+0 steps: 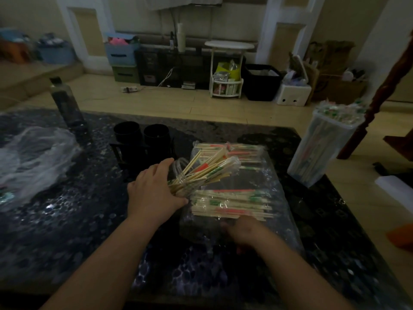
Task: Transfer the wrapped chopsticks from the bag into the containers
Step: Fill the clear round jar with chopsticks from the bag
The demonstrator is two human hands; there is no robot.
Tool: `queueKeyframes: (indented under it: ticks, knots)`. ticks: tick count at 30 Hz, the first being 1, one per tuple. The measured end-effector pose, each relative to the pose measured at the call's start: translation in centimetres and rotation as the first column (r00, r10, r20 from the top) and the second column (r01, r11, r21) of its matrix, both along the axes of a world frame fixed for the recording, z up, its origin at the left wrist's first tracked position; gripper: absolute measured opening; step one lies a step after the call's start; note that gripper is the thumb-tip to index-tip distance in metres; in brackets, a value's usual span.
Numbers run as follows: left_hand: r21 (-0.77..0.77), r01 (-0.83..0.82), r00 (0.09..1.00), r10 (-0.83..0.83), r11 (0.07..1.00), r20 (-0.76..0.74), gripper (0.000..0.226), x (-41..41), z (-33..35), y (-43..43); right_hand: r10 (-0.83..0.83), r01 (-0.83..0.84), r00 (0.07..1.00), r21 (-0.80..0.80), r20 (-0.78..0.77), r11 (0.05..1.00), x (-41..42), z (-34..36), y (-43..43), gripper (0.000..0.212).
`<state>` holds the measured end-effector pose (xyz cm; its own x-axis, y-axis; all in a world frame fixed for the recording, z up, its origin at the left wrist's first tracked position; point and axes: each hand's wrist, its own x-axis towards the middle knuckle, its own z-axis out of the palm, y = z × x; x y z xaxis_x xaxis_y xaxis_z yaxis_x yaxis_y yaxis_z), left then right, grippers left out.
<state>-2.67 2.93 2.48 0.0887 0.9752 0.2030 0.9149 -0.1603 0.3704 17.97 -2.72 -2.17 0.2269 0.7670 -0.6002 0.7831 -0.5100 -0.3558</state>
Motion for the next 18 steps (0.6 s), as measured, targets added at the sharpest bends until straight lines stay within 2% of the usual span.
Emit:
queueKeyframes:
  ticks: [3, 5, 7, 8, 9, 11, 13, 15, 18]
  knots:
    - [0.007, -0.004, 1.0, 0.004, 1.0, -0.006, 0.105, 0.0, -0.1, 0.1, -0.073, 0.096, 0.989, 0.189, -0.125, 0.977, -0.3, -0.9, 0.6, 0.045]
    - [0.008, -0.006, 1.0, 0.006, 1.0, -0.014, 0.105, 0.0, -0.2, 0.2, -0.12, 0.193, 0.966, 0.331, -0.228, 0.924, -0.7, -1.1, 0.8, 0.033]
    - [0.008, -0.006, 1.0, 0.006, 1.0, -0.018, 0.105, 0.0, -0.2, 0.3, -0.119, 0.256, 0.939, 0.426, -0.322, 0.868, -1.0, -1.5, 0.9, 0.014]
    - [0.008, -0.005, 1.0, 0.005, 1.0, -0.018, 0.105, 0.0, -0.3, 0.3, -0.091, 0.239, 0.945, 0.474, -0.314, 0.848, -1.0, -2.0, 1.1, 0.013]
    - [0.007, -0.004, 1.0, 0.004, 1.0, -0.016, 0.105, 0.0, -0.3, 0.3, -0.059, 0.184, 0.966, 0.511, -0.252, 0.84, -0.9, -2.5, 1.1, 0.015]
    - [0.009, -0.003, 1.0, 0.003, 1.0, -0.014, 0.105, 0.0, -0.3, 0.3, 0.014, -0.018, 1.0, 0.54, 0.011, 0.841, -0.7, -2.9, 0.9, 0.02]
    - [0.005, -0.003, 1.0, 0.003, 1.0, -0.018, 0.105, 0.0, -0.3, 0.3, 0.095, -0.234, 0.956, 0.524, 0.279, 0.819, -0.5, -3.1, 0.6, 0.027]
    - [0.004, -0.002, 1.0, 0.002, 1.0, -0.017, 0.105, 0.1, -0.3, 0.3, 0.148, -0.328, 0.918, 0.495, 0.369, 0.805, -0.4, -3.2, 0.4, 0.032]
    - [0.007, 0.004, 1.0, -0.003, 1.0, -0.014, 0.104, 0.1, -0.3, 0.2, 0.195, -0.373, 0.898, 0.447, 0.394, 0.813, -0.3, -3.4, 0.5, 0.038]
